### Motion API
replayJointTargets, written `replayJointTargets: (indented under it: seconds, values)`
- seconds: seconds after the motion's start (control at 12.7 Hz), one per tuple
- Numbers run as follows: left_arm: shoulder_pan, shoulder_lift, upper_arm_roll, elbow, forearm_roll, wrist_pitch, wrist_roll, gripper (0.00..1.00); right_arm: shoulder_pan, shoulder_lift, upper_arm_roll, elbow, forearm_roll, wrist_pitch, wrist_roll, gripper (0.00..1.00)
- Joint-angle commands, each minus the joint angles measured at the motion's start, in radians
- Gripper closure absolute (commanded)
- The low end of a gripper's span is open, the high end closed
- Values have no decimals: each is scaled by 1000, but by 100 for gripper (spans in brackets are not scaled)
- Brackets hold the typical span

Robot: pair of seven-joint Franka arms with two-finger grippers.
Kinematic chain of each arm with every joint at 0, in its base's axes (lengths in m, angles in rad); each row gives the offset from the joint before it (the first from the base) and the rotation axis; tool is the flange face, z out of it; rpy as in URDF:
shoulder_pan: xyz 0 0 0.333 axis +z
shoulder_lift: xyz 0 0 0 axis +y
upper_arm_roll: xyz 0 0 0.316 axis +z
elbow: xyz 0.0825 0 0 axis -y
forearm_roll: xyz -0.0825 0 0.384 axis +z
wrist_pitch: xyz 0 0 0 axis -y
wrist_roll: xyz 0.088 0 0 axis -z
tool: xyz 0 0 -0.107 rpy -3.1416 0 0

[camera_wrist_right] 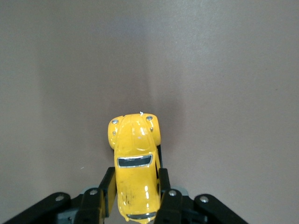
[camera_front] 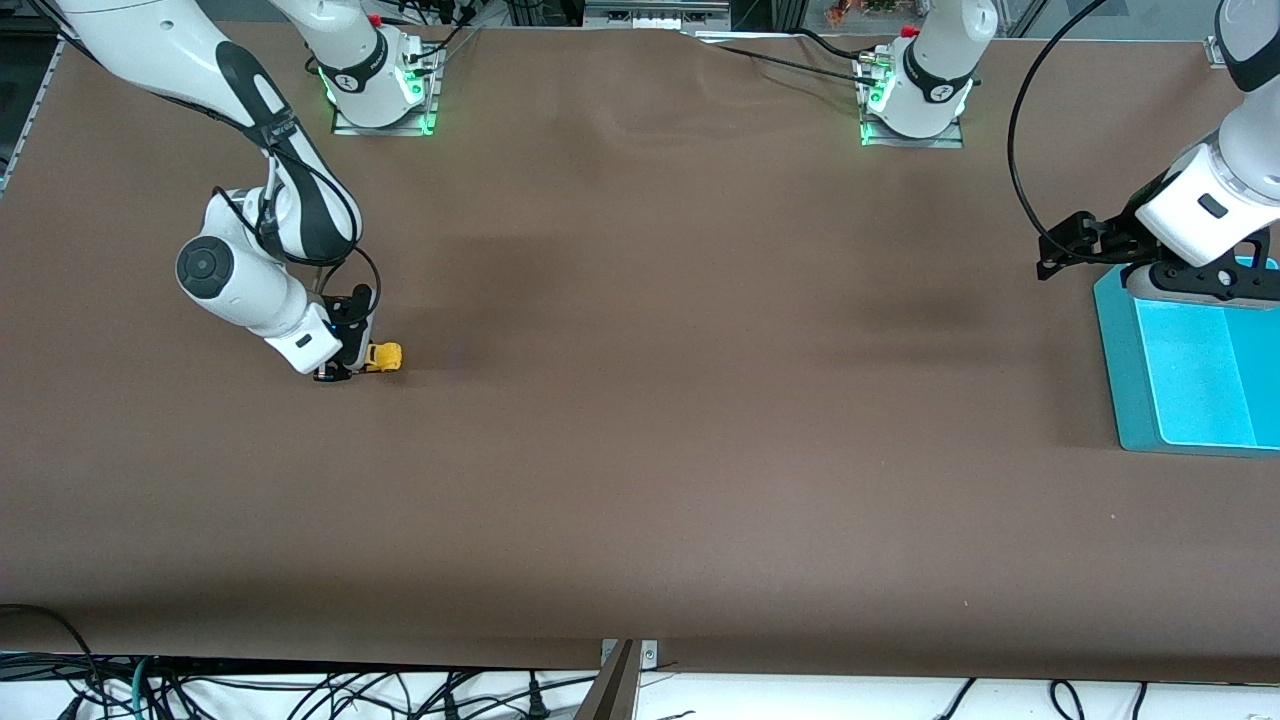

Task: Wind and store yellow beetle car
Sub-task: 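Close the right gripper on the yellow car, pressing it onto the table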

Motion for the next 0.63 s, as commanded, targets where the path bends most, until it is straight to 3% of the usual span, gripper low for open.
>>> replayJointTargets:
  seconds: [0.0,0.24,0.55]
  values:
    - [-9,9,3,27,19,-23,-3,0,-2,-7,26,0,-4,-4,2,99]
    - [-9,9,3,27,19,-23,-3,0,-2,-4,75,29,-5,-20,27,98]
    - [-9,11,3,27,19,-23,-2,0,-3,27,75,23,-8,-6,-4,93]
